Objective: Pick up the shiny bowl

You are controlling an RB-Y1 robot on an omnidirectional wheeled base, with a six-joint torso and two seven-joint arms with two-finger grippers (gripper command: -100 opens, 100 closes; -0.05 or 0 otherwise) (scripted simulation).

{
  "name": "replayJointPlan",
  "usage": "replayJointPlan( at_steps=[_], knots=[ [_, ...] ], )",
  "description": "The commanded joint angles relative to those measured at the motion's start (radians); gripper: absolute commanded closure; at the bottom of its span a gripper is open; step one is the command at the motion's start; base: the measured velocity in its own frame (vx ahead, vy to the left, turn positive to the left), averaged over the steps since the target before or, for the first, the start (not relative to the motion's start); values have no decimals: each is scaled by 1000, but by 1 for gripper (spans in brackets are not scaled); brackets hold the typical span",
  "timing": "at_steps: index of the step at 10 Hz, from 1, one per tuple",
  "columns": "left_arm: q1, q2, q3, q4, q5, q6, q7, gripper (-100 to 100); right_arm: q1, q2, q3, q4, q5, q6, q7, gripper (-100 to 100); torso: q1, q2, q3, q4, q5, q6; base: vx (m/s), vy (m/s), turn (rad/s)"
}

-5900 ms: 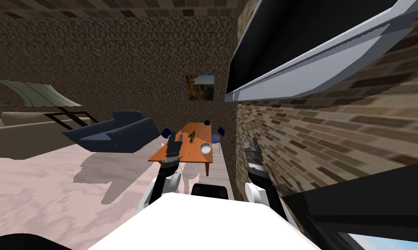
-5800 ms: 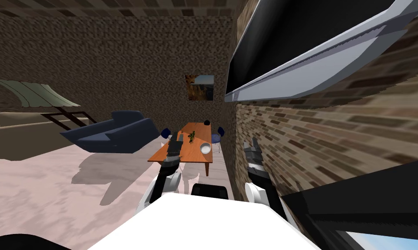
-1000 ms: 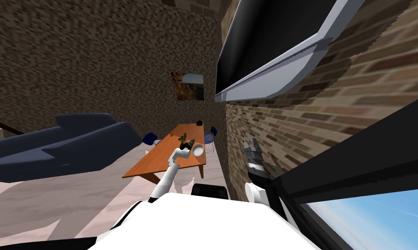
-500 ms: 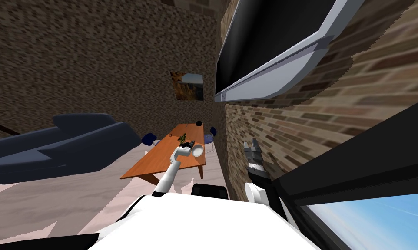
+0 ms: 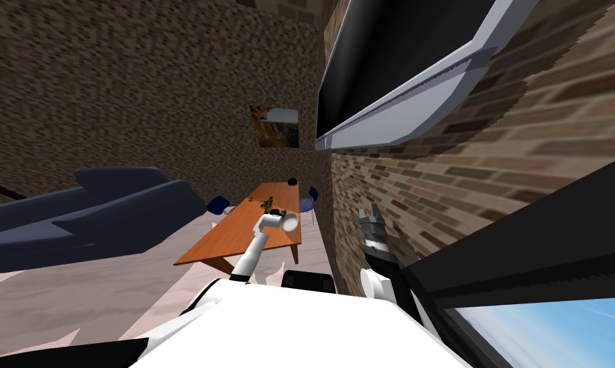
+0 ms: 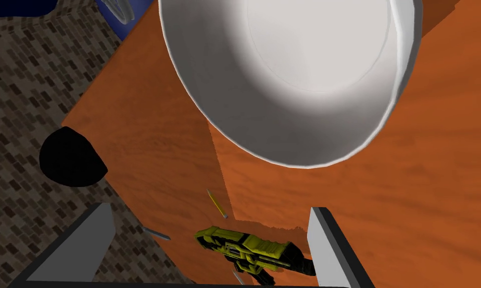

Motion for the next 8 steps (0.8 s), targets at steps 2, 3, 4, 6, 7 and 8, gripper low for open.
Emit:
replayJointPlan(
  at_steps=[2,3,4,6,7,8],
  knots=[
    [-36,1,15,58,3,76,-9,-100,0,0,0,0,0,0,0,0,0,0,0,0,0,0,16,-16,3],
    [-36,1,15,58,3,85,-9,-100,0,0,0,0,0,0,0,0,0,0,0,0,0,0,16,-15,2],
    [-56,-2,24,91,1,125,-12,-100,0,0,0,0,0,0,0,0,0,0,0,0,0,0,19,-18,6],
    [-75,-6,32,122,-1,171,-15,-100,0,0,0,0,0,0,0,0,0,0,0,0,0,0,16,-13,9],
    [-91,-10,41,152,-4,198,-17,-100,0,0,0,0,0,0,0,0,0,0,0,0,0,0,24,-22,15],
    [-91,-10,41,152,-4,209,-17,-100,0,0,0,0,0,0,0,0,0,0,0,0,0,0,22,-18,6]
  ],
)
